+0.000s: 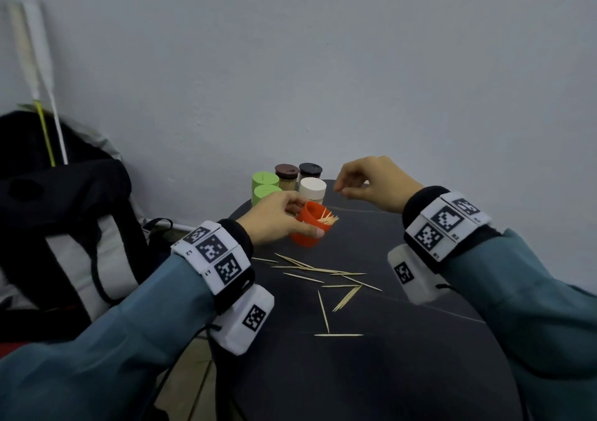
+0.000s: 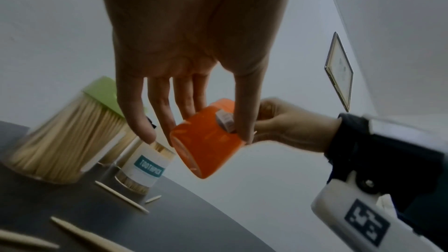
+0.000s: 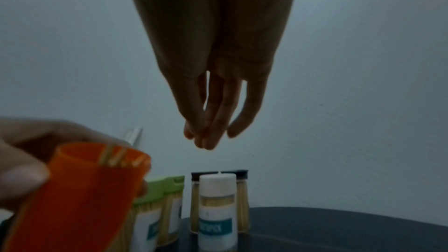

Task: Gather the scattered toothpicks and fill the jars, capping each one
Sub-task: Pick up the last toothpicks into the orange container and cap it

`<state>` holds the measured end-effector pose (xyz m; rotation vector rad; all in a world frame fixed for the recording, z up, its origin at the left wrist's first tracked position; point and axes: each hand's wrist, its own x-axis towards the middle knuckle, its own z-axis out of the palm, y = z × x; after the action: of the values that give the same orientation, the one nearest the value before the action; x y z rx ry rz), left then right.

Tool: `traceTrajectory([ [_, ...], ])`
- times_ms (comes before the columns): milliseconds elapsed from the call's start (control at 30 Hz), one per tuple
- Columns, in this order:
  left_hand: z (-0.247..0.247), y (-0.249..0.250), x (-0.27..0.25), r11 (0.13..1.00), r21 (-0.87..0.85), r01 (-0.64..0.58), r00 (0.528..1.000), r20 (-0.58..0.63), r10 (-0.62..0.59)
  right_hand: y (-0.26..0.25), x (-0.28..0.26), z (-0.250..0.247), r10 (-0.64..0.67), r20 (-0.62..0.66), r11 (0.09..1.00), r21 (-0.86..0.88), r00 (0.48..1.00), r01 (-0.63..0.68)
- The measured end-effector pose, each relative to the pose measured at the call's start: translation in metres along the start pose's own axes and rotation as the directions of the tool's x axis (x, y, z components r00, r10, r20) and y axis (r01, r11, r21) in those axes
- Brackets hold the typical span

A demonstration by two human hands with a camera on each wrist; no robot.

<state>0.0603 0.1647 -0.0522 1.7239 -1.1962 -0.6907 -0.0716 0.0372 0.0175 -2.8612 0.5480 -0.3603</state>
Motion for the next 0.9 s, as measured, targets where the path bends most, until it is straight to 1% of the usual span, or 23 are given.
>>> traceTrajectory([
  [33,-0.004,0.000,-0.001,1.000,-0.005,0.000,1.000,-0.014,-0.001,0.004,0.003,0.005,0.040,0.037,0.999,-0.015,0.999,-0.040],
  [67,-0.007,0.001,-0.003,1.000,-0.010,0.002,1.000,-0.030,-0.003,0.007,0.006,0.011,0.084,0.107,0.995,-0.053,0.991,-0.079],
  [100,-0.011,0.002,-0.005,1.000,-0.012,0.001,0.999,-0.050,-0.002,0.009,0.010,0.018,0.132,0.198,0.988,-0.108,0.971,-0.113],
  [167,-0.018,0.002,-0.008,1.000,-0.015,0.005,0.996,-0.085,-0.007,0.013,0.016,0.035,0.231,0.362,0.962,-0.222,0.903,-0.157],
  [200,-0.021,0.002,-0.010,1.000,-0.019,0.013,0.995,-0.097,-0.015,0.013,0.018,0.043,0.271,0.413,0.948,-0.271,0.869,-0.167],
  [267,-0.027,0.002,-0.013,1.000,-0.024,0.016,0.993,-0.115,-0.019,0.012,0.023,0.056,0.326,0.463,0.922,-0.349,0.824,-0.168],
  [333,-0.032,0.002,-0.015,1.000,-0.023,0.014,0.992,-0.125,-0.017,0.009,0.027,0.067,0.344,0.481,0.911,-0.380,0.806,-0.161],
  [467,-0.039,0.000,-0.019,0.999,-0.019,0.027,0.991,-0.127,-0.029,0.004,0.034,0.082,0.335,0.495,0.902,-0.415,0.802,-0.120],
  [533,-0.042,-0.001,-0.020,1.000,-0.012,0.029,0.991,-0.130,-0.030,0.003,0.037,0.086,0.345,0.492,0.897,-0.423,0.799,-0.127],
  [700,-0.044,-0.001,-0.022,0.999,0.019,0.028,0.990,-0.136,-0.025,-0.001,0.039,0.092,0.323,0.470,0.896,-0.430,0.821,-0.106],
  [800,-0.044,0.001,-0.023,0.999,0.028,0.023,0.990,-0.140,-0.019,-0.006,0.038,0.093,0.267,0.473,0.922,-0.379,0.839,-0.080],
  [900,-0.044,0.003,-0.025,0.999,0.026,0.025,0.990,-0.140,-0.021,-0.012,0.038,0.093,0.183,0.431,0.960,-0.272,0.883,-0.067],
])
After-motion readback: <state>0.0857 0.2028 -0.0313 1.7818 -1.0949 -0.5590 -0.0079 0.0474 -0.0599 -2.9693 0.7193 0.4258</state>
